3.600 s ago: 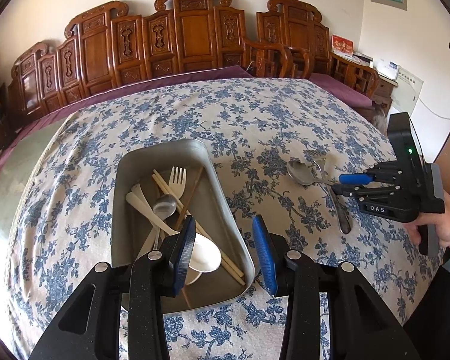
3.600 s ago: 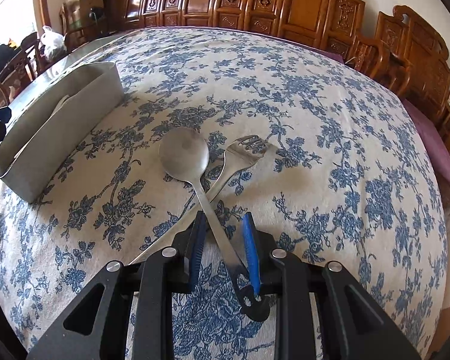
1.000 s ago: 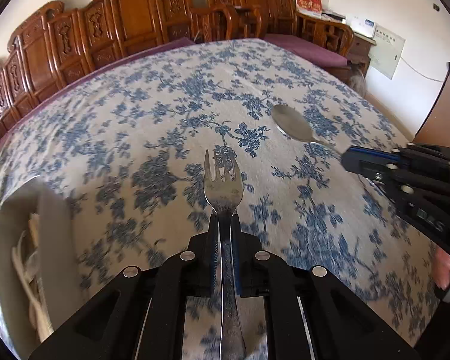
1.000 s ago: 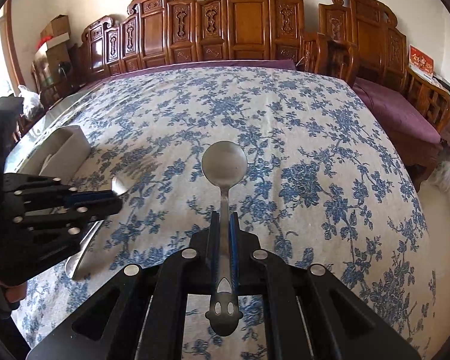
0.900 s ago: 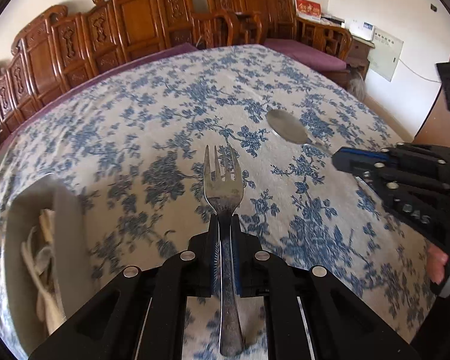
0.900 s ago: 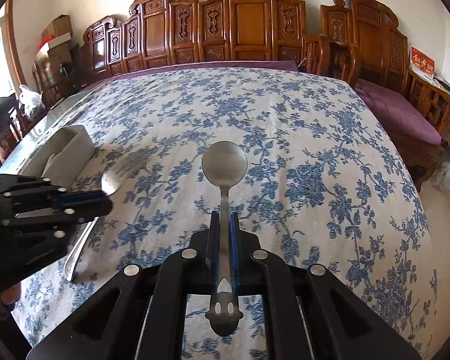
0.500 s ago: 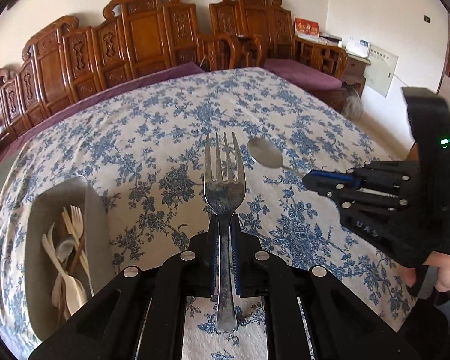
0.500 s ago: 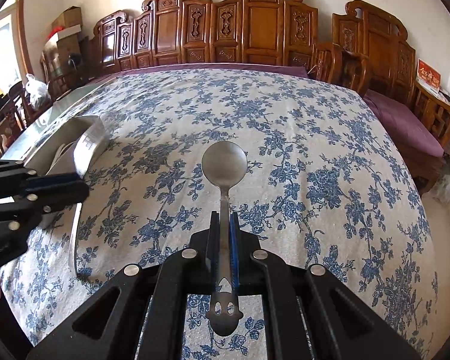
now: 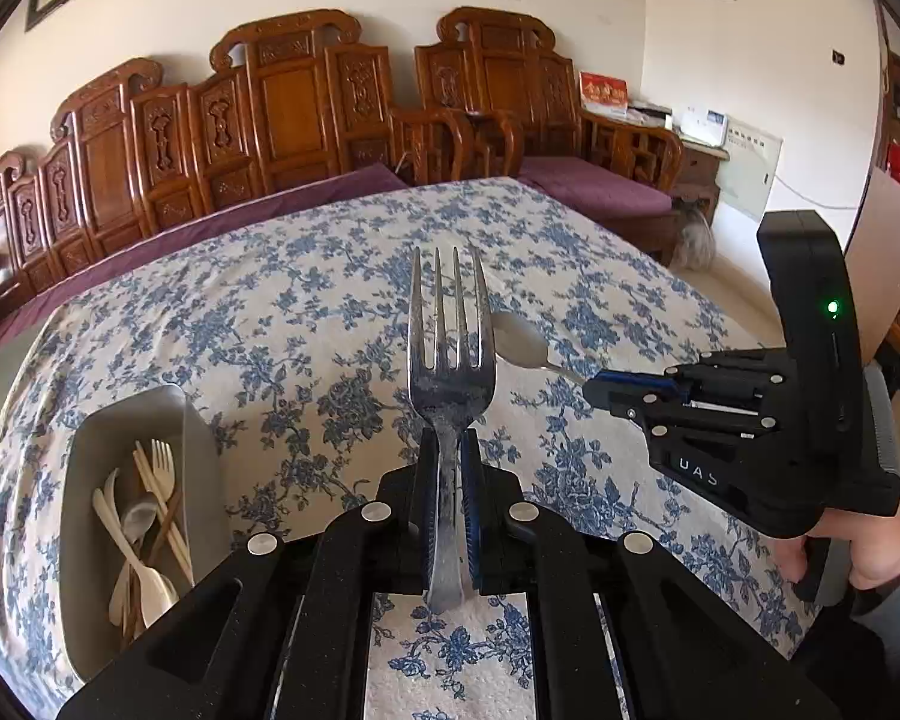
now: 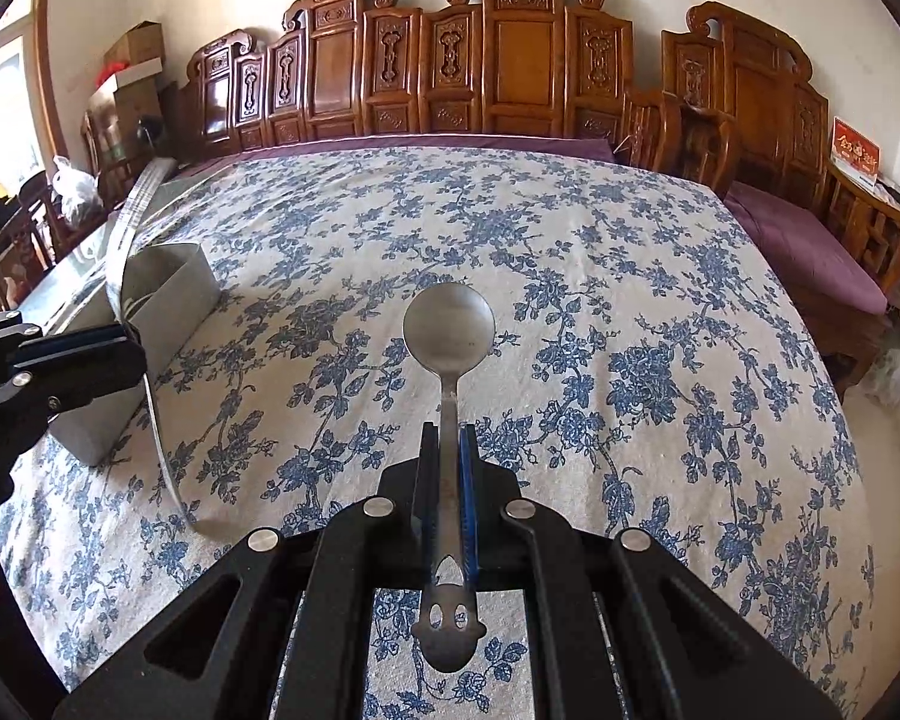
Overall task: Organize utensils
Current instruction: 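Carry the metal fork over the grey tray with the left gripper while the right gripper carries the metal spoon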
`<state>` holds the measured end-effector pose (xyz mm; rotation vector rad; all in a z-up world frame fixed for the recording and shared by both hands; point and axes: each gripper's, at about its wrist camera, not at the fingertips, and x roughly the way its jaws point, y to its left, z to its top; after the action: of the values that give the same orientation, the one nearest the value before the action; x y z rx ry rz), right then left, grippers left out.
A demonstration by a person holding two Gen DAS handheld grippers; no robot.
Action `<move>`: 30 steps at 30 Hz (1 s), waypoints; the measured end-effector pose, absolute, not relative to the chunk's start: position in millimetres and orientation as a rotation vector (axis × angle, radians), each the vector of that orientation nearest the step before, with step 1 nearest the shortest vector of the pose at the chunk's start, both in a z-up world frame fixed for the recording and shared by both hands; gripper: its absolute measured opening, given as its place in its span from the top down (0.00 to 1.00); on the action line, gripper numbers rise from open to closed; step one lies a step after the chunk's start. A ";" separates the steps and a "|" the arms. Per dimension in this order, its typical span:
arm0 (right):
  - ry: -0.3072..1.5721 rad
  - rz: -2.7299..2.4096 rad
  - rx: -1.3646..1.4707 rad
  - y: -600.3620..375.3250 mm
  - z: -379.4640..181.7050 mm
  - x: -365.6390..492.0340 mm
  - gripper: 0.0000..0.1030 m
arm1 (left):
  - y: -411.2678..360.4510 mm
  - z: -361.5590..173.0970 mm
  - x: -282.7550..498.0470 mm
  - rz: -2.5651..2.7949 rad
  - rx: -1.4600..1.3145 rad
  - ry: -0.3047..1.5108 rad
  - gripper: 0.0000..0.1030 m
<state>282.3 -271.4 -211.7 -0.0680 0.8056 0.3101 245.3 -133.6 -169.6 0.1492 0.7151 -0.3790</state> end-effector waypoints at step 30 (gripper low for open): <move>0.791 0.310 0.011 -296.3 -204.2 292.0 0.92 | -161.6 -247.9 378.0 -0.255 0.186 1.015 0.71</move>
<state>292.0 -296.3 -204.2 0.0113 0.7911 0.3102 378.0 -161.6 -247.9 0.1860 1.0146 -0.2547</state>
